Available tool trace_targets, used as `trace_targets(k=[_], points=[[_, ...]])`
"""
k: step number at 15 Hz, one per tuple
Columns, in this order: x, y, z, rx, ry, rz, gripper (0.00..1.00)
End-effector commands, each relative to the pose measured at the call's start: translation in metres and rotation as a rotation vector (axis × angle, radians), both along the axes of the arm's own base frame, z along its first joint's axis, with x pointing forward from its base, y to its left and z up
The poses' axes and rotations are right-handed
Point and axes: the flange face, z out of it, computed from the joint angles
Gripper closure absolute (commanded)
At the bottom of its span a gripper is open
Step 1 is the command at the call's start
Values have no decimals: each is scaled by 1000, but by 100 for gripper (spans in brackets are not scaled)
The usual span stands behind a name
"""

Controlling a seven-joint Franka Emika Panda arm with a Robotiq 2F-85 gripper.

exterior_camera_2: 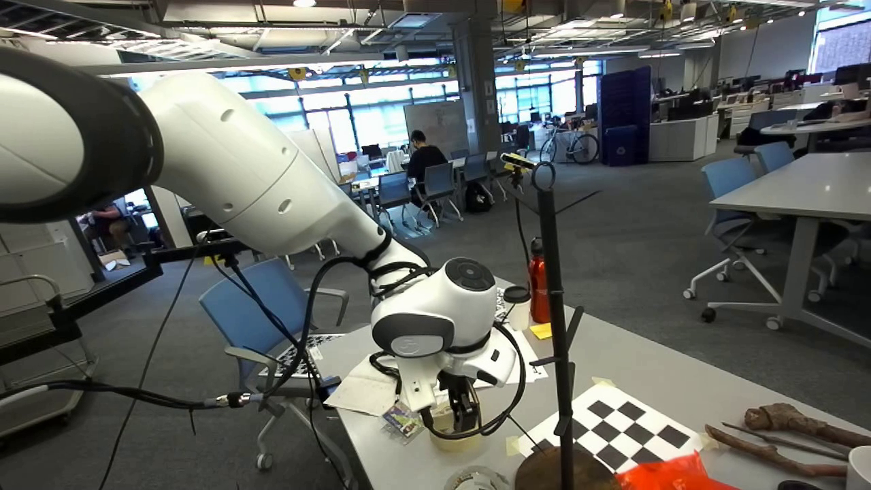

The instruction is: Take the masking tape on the object and put it on the table

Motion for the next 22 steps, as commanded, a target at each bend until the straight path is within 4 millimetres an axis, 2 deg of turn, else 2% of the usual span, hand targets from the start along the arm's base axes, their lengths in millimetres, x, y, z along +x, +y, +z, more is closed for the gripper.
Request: trace_targets(k=[1, 9, 15, 22], points=[[5, 0, 4, -69, -35, 16, 0], [6, -4, 12, -143, -70, 6, 0], [-1, -1, 44, -200, -81, -77, 0], [-26, 11, 87, -282, -76, -132, 0]])
